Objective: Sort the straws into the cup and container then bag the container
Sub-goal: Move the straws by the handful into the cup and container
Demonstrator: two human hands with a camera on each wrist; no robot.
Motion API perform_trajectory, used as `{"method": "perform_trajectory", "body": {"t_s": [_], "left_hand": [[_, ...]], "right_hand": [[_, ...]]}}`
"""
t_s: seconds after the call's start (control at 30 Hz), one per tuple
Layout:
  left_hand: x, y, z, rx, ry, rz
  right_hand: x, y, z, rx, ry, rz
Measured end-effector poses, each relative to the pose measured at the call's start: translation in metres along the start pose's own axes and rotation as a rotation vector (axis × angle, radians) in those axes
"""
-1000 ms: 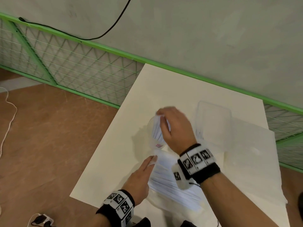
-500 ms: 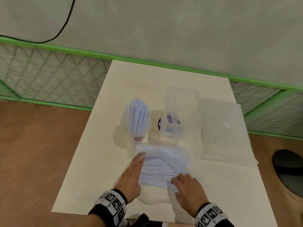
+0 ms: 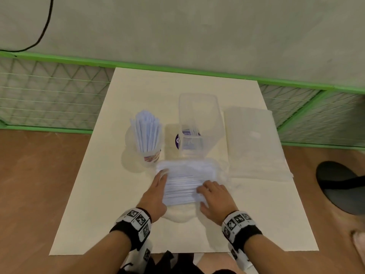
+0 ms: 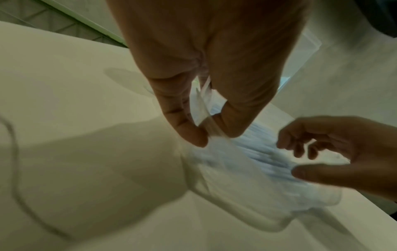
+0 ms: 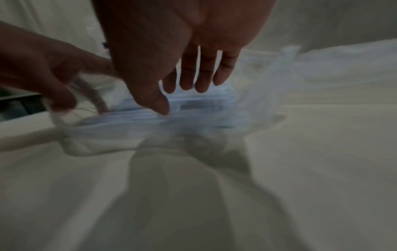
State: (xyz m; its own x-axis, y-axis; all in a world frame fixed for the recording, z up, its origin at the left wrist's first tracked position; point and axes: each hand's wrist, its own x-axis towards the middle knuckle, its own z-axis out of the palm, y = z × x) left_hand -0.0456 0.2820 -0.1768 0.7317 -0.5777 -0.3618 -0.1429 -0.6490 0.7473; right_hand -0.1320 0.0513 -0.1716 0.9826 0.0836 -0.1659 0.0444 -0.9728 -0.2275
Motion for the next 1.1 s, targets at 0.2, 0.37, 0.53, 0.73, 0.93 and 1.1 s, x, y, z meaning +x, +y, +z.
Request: {"method": "perform_trajectory", "body": {"t_s": [0.2,0.37,0.53,0.73,0.93,1.1], "left_hand": [[-0.02,-0.009,-0.007,0.031,0.121,0.07],[-0.034,-0.002,-0.003,0.003,0.18,0.065],[-0.04,0.0,0.005,-0.032,0.232,0.03],[-0.044,0.005,0.003,-0.048,0.246,-0.031],[-0.047,0.009,0.003,-0.056,0.229,-0.07],[-0.048,0.009,0.003,-0.049,0.216,-0.078]], "right_hand": [[0.018,-0.052,0.023,-0.044,-0.039,-0.091],[0.022,-0.063,0.034,-0.104,-0.043,-0.023],[0.024,-0.065,0.04,-0.161,0.003,-0.01],[0.031,-0.07,0.041,-0.229,0.0,0.04],[0.036,-0.079,0.037,-0.211,-0.095,0.06],[0.035,-0.078,0.037,-0.205,-0.091,0.068]]}}
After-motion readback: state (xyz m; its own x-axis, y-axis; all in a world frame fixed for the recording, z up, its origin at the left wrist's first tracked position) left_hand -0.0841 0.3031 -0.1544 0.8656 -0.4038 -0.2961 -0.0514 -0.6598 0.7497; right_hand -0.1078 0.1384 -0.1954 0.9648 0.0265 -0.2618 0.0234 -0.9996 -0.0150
